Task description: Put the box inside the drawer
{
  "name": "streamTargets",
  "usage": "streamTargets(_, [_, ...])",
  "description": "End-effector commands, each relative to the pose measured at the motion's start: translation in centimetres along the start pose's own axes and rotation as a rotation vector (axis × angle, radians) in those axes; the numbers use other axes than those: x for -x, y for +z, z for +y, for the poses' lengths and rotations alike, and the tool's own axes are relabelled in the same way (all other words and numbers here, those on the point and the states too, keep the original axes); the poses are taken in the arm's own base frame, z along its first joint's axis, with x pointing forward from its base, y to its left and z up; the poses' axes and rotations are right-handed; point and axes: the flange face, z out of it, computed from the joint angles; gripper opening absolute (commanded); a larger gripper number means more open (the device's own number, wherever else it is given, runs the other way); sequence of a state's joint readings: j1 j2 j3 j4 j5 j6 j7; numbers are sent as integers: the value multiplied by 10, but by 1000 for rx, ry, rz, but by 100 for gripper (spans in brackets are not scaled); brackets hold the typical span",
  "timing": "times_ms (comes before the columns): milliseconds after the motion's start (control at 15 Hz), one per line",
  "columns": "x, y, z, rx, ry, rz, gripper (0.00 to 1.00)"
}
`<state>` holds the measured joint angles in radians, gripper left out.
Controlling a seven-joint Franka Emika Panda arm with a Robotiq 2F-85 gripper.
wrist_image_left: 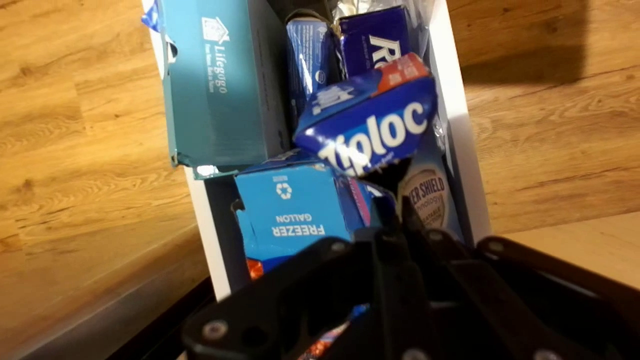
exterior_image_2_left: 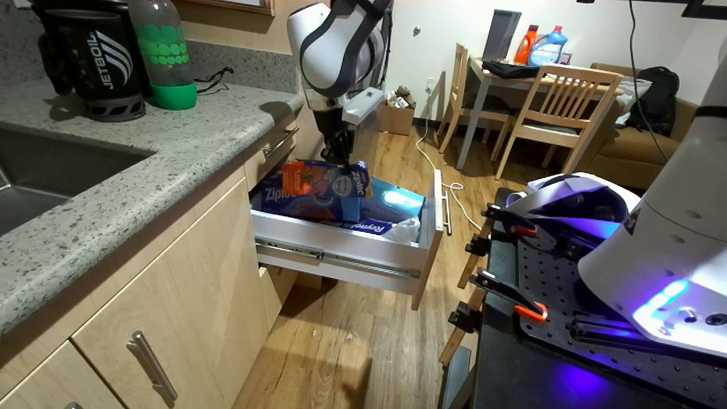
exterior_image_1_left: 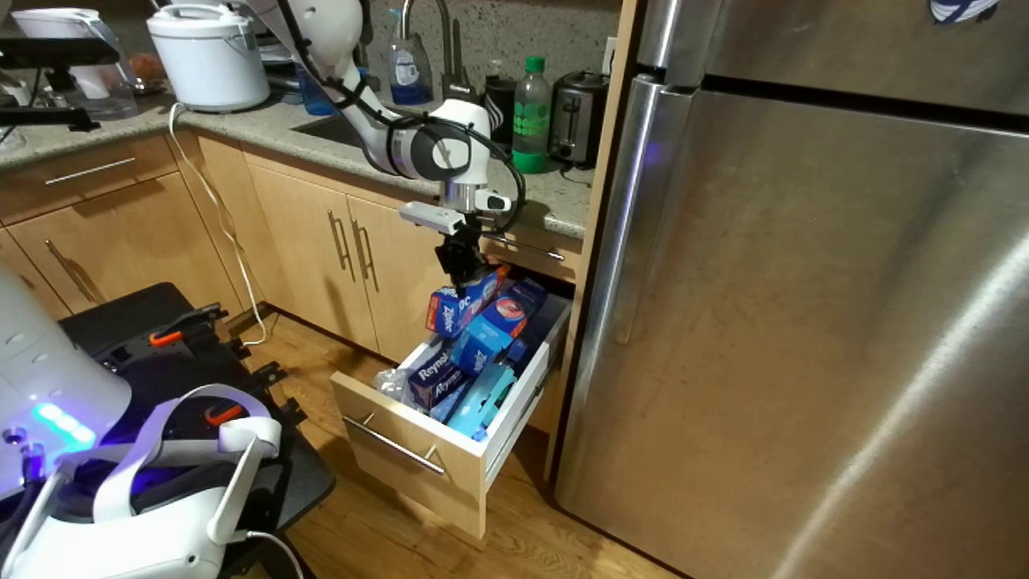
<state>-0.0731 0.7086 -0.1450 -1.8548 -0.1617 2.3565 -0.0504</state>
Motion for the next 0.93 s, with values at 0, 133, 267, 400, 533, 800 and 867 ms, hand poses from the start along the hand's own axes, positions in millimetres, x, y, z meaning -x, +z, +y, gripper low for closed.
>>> streamTargets(0, [-14, 10, 0, 2, -16, -46, 3])
streamTargets(133, [-18, 20, -2, 5, -20, -69, 4])
streamTargets(267, [-21, 28, -3, 7, -22, -89, 4])
streamTargets(400, [-24, 35, -4, 12, -24, -104, 3])
streamTargets(533, [-26, 40, -6, 18, -27, -118, 4])
streamTargets(800, [-28, 47, -5, 20, -29, -135, 9])
streamTargets(867, [-29, 47, -5, 20, -29, -139, 30])
